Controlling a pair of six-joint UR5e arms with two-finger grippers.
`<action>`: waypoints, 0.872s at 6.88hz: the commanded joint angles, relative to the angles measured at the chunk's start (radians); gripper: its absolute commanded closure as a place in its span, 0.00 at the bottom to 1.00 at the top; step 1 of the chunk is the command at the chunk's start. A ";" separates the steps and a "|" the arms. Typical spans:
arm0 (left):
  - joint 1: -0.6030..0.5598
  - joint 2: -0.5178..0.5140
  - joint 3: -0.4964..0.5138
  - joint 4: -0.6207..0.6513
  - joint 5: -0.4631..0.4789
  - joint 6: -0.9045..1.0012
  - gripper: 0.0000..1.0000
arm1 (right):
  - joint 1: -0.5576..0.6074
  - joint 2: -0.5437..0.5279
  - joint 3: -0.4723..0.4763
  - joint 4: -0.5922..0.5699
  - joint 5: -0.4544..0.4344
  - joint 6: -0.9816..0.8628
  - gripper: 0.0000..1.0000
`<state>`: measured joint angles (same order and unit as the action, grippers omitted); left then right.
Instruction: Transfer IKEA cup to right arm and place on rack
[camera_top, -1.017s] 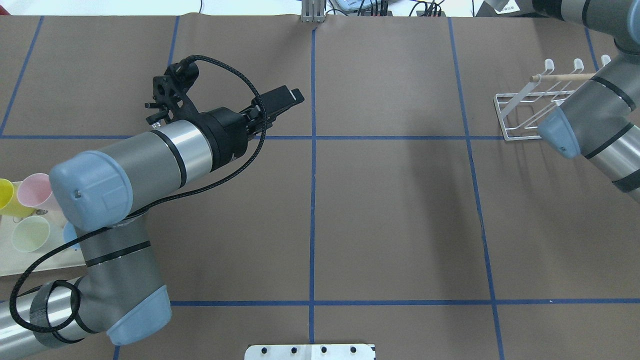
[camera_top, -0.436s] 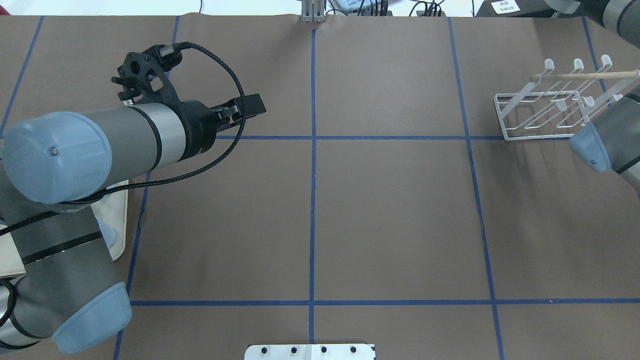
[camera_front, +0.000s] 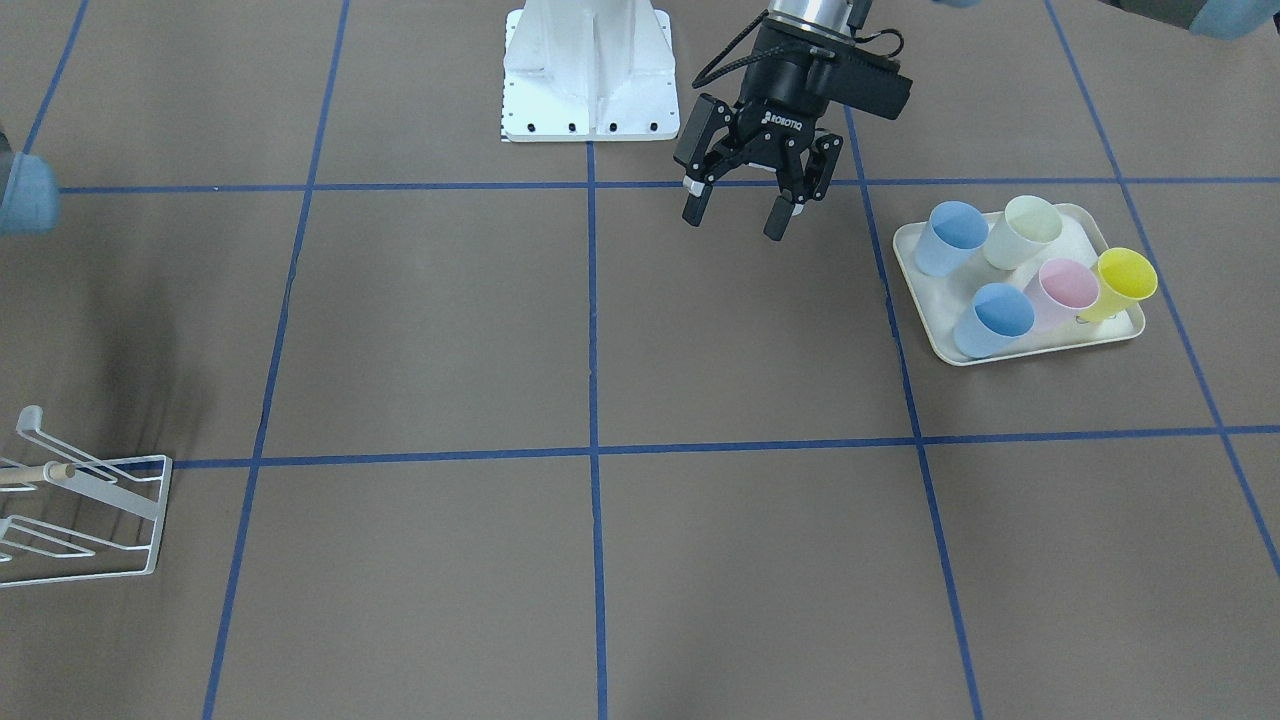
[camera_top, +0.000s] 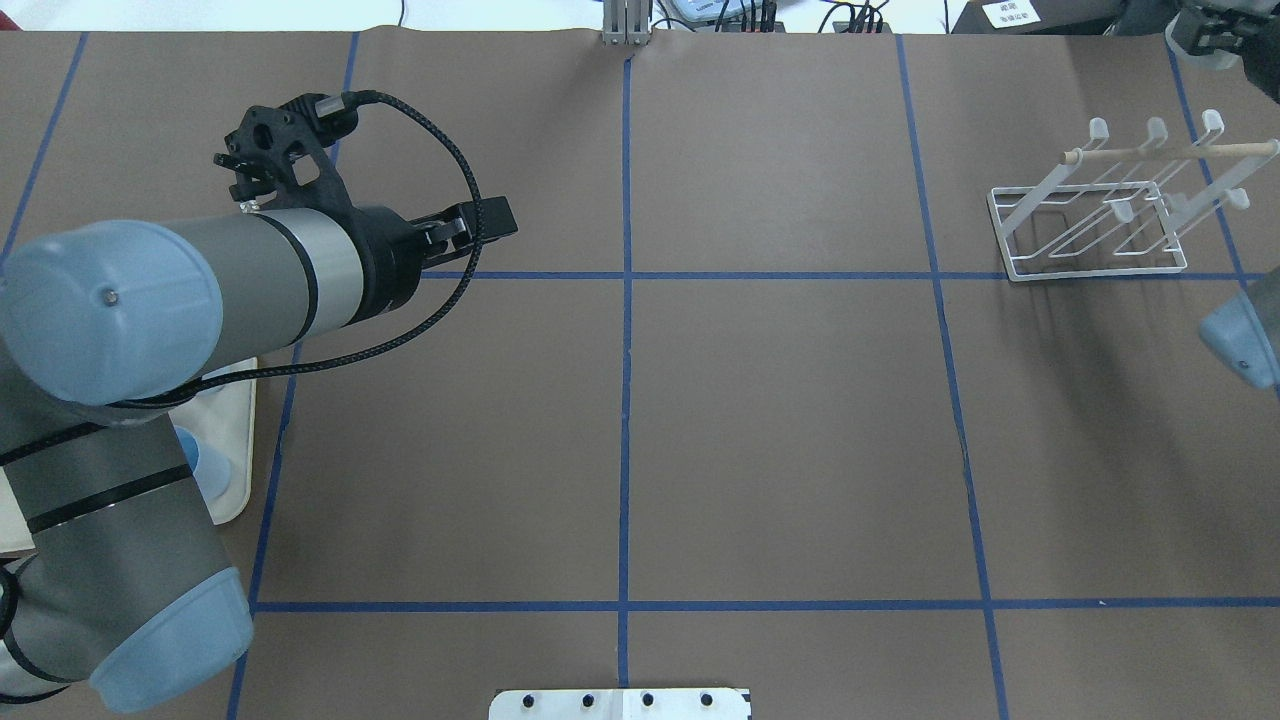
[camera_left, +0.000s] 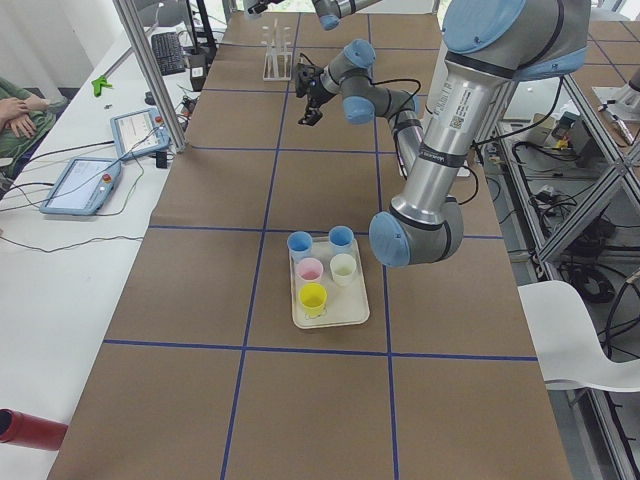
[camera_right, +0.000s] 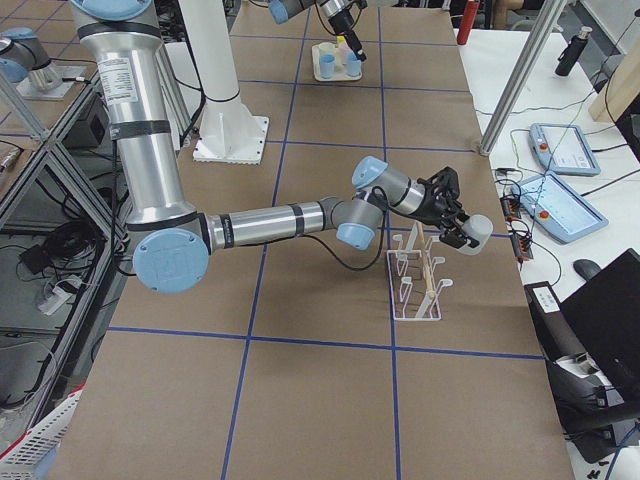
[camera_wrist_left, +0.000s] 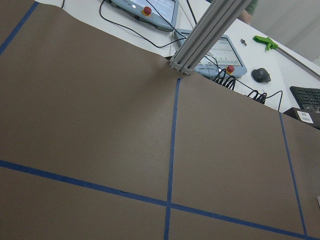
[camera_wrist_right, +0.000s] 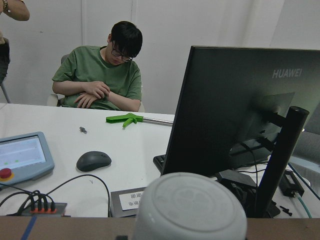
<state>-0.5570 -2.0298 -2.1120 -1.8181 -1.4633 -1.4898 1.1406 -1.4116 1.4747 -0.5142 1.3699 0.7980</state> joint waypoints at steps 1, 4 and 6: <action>0.000 0.000 0.000 0.003 0.000 0.000 0.01 | 0.004 -0.010 -0.118 0.146 -0.008 -0.045 1.00; 0.000 0.000 0.001 0.003 -0.005 0.000 0.01 | 0.002 -0.006 -0.135 0.145 -0.009 -0.059 1.00; 0.000 0.000 0.003 0.003 -0.005 0.000 0.01 | 0.001 -0.004 -0.151 0.146 -0.006 -0.057 1.00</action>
<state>-0.5568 -2.0295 -2.1097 -1.8147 -1.4675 -1.4895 1.1419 -1.4168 1.3322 -0.3688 1.3620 0.7401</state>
